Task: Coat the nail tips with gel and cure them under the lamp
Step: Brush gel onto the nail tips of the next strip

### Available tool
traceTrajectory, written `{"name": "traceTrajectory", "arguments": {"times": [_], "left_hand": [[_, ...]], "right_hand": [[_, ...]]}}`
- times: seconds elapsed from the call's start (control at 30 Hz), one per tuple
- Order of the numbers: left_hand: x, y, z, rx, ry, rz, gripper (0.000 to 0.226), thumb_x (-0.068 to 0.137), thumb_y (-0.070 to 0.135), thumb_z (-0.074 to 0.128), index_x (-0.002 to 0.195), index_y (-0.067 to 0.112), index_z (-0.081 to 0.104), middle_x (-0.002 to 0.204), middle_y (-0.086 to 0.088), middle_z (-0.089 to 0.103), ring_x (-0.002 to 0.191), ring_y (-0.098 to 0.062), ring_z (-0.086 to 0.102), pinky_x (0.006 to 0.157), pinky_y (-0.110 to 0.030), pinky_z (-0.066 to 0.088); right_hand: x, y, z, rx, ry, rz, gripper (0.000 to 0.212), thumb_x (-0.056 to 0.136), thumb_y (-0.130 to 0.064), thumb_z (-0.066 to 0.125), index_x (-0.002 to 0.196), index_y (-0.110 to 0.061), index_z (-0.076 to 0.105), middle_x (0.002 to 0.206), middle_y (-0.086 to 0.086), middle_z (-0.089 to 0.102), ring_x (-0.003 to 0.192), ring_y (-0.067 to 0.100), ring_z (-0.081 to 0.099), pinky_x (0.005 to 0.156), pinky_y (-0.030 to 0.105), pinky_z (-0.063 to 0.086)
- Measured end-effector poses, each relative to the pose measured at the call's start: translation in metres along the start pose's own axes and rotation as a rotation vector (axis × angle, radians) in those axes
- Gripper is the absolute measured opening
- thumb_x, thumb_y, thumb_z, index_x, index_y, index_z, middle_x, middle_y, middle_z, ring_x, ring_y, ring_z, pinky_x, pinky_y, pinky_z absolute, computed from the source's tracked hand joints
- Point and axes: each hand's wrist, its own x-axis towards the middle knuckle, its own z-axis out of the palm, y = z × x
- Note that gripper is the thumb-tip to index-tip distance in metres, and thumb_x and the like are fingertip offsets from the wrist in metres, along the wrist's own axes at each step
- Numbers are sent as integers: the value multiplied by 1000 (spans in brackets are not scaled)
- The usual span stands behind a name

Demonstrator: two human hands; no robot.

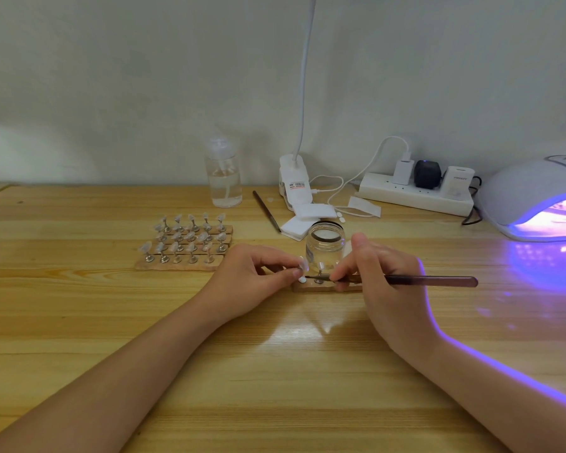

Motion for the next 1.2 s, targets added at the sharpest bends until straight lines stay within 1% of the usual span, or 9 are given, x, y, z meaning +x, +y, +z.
{"name": "traceTrajectory", "arguments": {"times": [0.2,0.33,0.5,0.63,0.7,0.8,0.93,1.03,1.2], "left_hand": [[1,-2,0,-30,-11,2,18,77,2,68,92,12,71,77,8,69,69,6,61,58,-6,41],[2,-3,1,-63,1,-6,19,76,2,69,91,14,71,77,8,71,71,5,63,60,-9,45],[3,-4,1,-68,23,-26,16,75,5,70,80,20,73,74,9,72,69,-7,63,61,-13,48],[3,-5,1,-74,36,-38,15,75,5,70,82,18,74,80,2,73,72,-15,63,64,-23,49],[3,-5,0,-72,42,-42,15,75,5,70,81,18,74,81,3,73,73,-15,64,68,-27,50],[2,-5,0,-80,46,-34,17,74,5,70,79,22,73,77,11,72,75,-7,65,69,-18,50],[3,-5,0,-95,58,-32,23,74,5,71,75,28,73,75,16,71,75,-2,65,69,-14,50],[2,-5,0,-104,59,-27,26,73,5,71,73,30,73,75,17,71,76,0,66,70,-15,50],[3,-5,0,-87,51,-31,18,74,5,70,78,23,73,78,11,72,79,-6,66,72,-22,52]], "right_hand": [[1,0,-1,36,44,-38,43,84,-43,40,58,-21,65,55,0,63,58,10,60,66,23,46],[3,1,1,0,36,-29,35,86,-42,44,62,-27,64,59,-7,65,65,2,62,67,11,43],[2,1,2,0,27,-19,39,84,-45,41,59,-26,64,56,-5,63,61,6,60,65,16,43],[1,-1,1,21,15,-22,44,84,-45,41,58,-20,65,56,0,63,60,8,60,64,16,44],[0,-1,0,24,6,1,45,85,-44,43,57,-18,66,56,1,63,60,10,60,67,23,46],[0,-1,0,38,2,36,44,87,-35,47,53,-14,65,51,-2,61,56,11,59,70,30,47],[3,-4,-3,92,34,26,43,83,-44,46,54,-18,64,53,-1,63,52,10,60,61,21,48],[11,-2,-9,54,108,38,36,87,-40,48,58,-25,64,61,-3,66,58,5,60,56,14,43],[21,9,-18,-47,142,58,36,94,-28,47,62,-25,64,66,-7,66,65,0,60,64,7,42]]}}
